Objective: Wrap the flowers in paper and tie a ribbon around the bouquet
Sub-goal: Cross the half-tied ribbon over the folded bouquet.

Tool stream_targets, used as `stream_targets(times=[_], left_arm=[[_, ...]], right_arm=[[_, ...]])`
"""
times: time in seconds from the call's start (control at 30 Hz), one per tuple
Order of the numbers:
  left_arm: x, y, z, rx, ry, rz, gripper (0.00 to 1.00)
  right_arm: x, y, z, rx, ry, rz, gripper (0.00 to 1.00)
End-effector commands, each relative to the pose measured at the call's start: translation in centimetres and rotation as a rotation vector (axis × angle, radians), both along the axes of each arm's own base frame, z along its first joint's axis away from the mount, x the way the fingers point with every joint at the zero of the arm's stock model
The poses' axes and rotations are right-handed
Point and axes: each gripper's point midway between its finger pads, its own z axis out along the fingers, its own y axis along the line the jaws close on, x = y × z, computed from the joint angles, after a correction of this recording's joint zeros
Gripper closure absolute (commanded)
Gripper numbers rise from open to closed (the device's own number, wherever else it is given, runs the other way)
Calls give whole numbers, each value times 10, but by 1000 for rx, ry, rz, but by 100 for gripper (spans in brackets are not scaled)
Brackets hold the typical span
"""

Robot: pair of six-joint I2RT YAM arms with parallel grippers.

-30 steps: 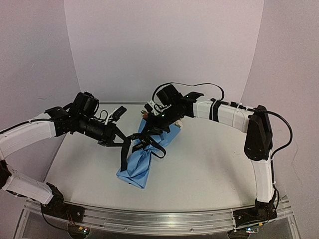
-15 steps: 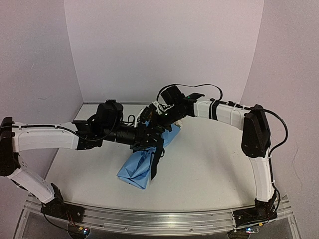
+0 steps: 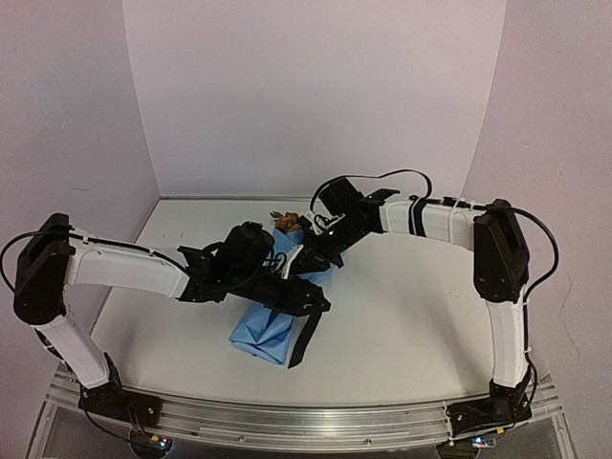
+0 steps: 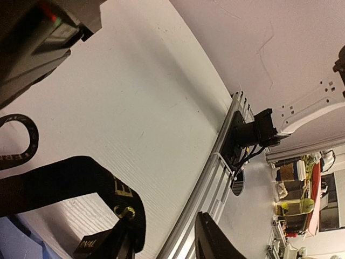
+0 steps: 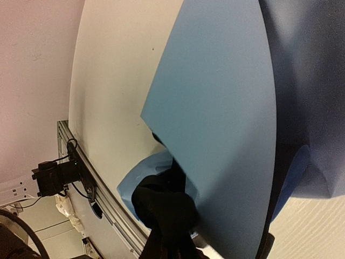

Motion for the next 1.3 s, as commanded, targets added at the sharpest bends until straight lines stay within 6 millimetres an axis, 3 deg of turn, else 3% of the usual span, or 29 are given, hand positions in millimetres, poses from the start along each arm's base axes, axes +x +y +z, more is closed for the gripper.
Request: stream_targets(times=[0.0, 0.2, 0.43, 0.57, 0.67, 0.73, 0.83, 0.9, 1.1, 1.2, 1.27], left_arm=[[1, -4, 28, -5, -145, -51, 54], [-11, 18, 71, -57, -255, -82, 40], [-16, 39, 88, -30, -390, -110, 34], [-20, 36, 89, -12, -429, -177, 35], [-26, 22, 90, -39, -404, -252, 44], [-20, 17, 91, -25, -400, -235, 48], [15, 36, 72, 105, -400, -42, 44], [27, 54, 60, 151, -367, 47, 43], [44, 114, 20, 227, -228, 251, 35], [48, 130, 2, 242, -189, 280, 33], [48, 135, -12, 262, -176, 284, 32]], right_arm=[[-19, -5, 62, 96, -75, 50, 100], [-38, -19, 71, 85, -74, 92, 100], [-49, -25, 76, 75, -65, 139, 100], [-52, -27, 70, 58, -58, 149, 100], [-48, -26, 68, 48, -60, 144, 100], [-44, -24, 68, 43, -60, 135, 100], [-42, -29, 66, 7, -73, 123, 100], [-43, -30, 64, -4, -71, 124, 100], [-24, -9, 66, 16, -51, 87, 100], [-11, 10, 79, 62, -60, 78, 100], [-7, 17, 78, 73, -45, 75, 100]])
